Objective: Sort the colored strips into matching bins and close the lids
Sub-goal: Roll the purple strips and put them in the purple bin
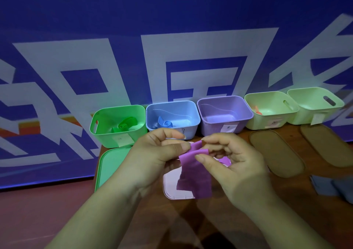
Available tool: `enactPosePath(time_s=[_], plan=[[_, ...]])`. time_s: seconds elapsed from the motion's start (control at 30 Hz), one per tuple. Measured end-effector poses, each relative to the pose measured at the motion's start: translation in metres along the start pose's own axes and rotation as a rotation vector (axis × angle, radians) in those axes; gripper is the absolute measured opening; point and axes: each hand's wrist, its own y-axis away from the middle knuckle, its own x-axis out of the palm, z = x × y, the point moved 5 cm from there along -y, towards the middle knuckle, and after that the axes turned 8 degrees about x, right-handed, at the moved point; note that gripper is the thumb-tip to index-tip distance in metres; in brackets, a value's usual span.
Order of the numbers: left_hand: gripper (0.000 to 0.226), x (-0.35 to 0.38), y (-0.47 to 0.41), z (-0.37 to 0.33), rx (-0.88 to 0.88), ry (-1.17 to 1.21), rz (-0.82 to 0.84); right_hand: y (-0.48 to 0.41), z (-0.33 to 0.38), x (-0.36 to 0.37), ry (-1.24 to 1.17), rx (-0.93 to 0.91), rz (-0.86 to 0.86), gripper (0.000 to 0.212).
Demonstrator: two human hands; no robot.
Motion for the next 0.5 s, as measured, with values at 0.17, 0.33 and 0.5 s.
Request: enactPosePath(time_s=[0.17,0.33,0.5], plan=[[0.026,0.007,0.003,-0.002,-0.01,0.02,-0.003,0.001,0.002,-0.001,-0.001,-0.048,-0.047,0.035],[0.028,0.012,0.006,-0.003,-0.002,0.067,0.023,0.0,0.0,-0.001,0.003,-0.034,-0.087,0.035],[0.029,0.012,0.007,-0.003,0.033,0.097,0.043,-0.002,-0.006,0.001,-0.03,0.049,-0.049,0.046]])
